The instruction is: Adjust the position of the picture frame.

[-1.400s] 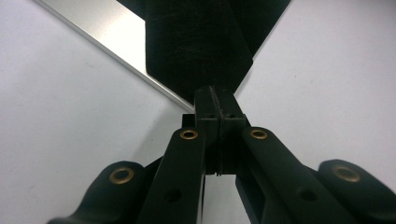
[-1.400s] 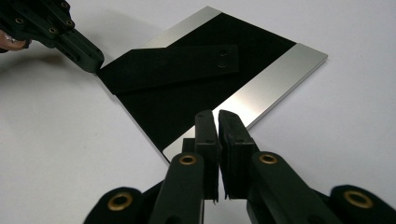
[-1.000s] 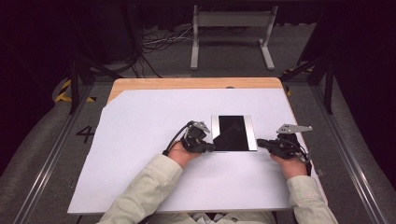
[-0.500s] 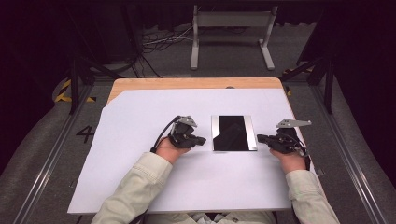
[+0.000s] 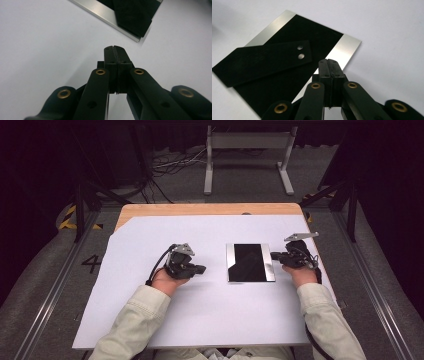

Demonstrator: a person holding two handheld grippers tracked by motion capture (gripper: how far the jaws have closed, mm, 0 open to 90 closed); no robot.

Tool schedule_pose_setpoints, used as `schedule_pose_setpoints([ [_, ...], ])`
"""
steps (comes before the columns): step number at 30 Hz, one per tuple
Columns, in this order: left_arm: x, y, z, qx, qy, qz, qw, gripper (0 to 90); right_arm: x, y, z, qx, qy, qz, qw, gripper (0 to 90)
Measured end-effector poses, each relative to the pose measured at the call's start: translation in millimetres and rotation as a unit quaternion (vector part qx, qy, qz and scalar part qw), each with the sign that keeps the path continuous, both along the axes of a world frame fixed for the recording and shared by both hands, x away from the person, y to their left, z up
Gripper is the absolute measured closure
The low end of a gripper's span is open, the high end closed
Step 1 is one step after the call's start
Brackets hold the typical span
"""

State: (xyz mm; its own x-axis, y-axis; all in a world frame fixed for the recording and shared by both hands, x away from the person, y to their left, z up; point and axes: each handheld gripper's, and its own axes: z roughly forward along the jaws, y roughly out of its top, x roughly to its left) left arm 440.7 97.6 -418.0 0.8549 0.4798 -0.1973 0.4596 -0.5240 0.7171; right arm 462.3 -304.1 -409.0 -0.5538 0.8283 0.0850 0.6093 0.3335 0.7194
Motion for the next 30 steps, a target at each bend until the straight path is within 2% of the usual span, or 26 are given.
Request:
schedule_pose_setpoints([
  [9, -7.5, 26.3, -3.0, -0.003, -0.002, 0.025, 0.9997, 87.1, 32.4, 7.6, -6.8, -0.045, 0.004, -0.04, 0.9982, 90.0],
  [11, -8.6, 28.6, -3.2, 0.0, -0.008, 0.024, 0.9997, 87.0, 37.4, 8.1, -9.0, -0.049, 0.008, -0.046, 0.9977, 90.0],
  [16, -10.7, 32.1, -5.2, 0.0, -0.004, 0.027, 0.9996, 86.3, 48.9, 9.5, -13.9, -0.057, 0.011, -0.058, 0.9967, 90.0],
  [24, -10.5, 38.3, -7.8, -0.001, -0.002, 0.033, 0.9994, 84.9, 60.2, 9.0, -19.3, -0.052, 0.023, -0.08, 0.9952, 90.0],
  [28, -9.2, 38.7, -10.2, -0.002, 0.005, 0.035, 0.9994, 84.9, 63.5, 13.8, -18.2, -0.067, 0.018, -0.077, 0.9946, 90.0],
  [30, -9.2, 38.8, -10.5, -0.003, 0.007, 0.036, 0.9993, 84.8, 65.9, 15.8, -18.4, -0.066, 0.019, -0.069, 0.9952, 90.0],
])
